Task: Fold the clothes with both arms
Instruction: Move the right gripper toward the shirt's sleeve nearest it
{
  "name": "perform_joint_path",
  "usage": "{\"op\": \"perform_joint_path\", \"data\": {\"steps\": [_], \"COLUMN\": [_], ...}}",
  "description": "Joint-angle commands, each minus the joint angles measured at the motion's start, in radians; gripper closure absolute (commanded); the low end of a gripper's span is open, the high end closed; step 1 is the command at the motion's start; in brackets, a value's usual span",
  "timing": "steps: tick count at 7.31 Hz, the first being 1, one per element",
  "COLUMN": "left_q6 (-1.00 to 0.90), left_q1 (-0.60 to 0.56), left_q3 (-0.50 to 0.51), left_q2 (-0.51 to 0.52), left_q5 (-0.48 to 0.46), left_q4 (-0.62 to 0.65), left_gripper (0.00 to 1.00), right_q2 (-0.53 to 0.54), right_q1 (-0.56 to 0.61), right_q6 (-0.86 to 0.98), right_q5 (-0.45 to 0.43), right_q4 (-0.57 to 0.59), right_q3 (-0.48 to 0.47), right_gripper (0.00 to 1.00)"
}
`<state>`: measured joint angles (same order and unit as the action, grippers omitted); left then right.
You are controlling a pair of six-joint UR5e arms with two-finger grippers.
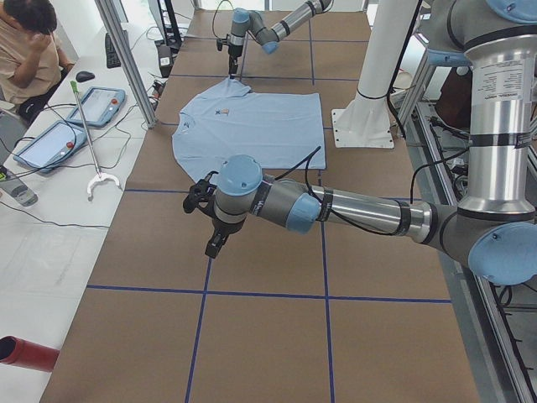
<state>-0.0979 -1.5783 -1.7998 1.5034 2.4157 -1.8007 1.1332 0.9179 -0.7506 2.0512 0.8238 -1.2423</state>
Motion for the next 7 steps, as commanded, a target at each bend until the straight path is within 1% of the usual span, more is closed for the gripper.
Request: {"op": "perform_joint_path", "data": {"steps": [1,2,3,6,7], "left_q6": [0.0,0.0,0.0,0.0,0.0], "left_q1": [0.0,0.0,0.0,0.0,0.0], "left_q3": [0.0,0.0,0.0,0.0,0.0], "left_q2": [0.0,0.0,0.0,0.0,0.0], "left_q5": [0.0,-0.001,0.0,0.0,0.0], "left_q4": [0.0,0.0,0.0,0.0,0.0], "left_gripper": [0.0,0.0,0.0,0.0,0.0], "right_q2": [0.0,0.0,0.0,-0.007,-0.022], "right_q1": [-0.002,-0.002,-0.001,0.003,-0.004], "right_q6": [-0.001,-0.001,-0.001,-0.025,-0.098], "right_q5": [-0.006,-0.006,-0.006,0.003,0.001], "right_q4": [0.0,0.0,0.0,0.008,0.018], "right_q3": [0.003,0.003,0.0,-0.026,-0.044], "right_gripper": [0.59,0.85,1.0,1.0,1.0]}}
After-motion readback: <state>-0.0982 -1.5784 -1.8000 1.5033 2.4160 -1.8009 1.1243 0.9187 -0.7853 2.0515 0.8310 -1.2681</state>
